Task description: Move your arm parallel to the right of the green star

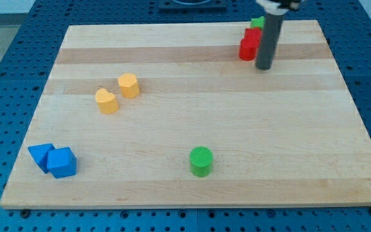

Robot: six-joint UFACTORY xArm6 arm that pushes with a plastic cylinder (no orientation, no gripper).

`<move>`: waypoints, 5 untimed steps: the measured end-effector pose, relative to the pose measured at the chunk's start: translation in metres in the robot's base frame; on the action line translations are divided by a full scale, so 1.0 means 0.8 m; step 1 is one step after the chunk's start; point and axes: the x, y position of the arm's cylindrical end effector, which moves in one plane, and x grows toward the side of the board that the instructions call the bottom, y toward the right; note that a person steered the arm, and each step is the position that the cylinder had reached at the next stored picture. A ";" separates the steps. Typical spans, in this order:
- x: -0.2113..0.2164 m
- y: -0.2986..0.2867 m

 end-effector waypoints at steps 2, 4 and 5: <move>-0.071 0.083; -0.143 0.089; -0.162 0.074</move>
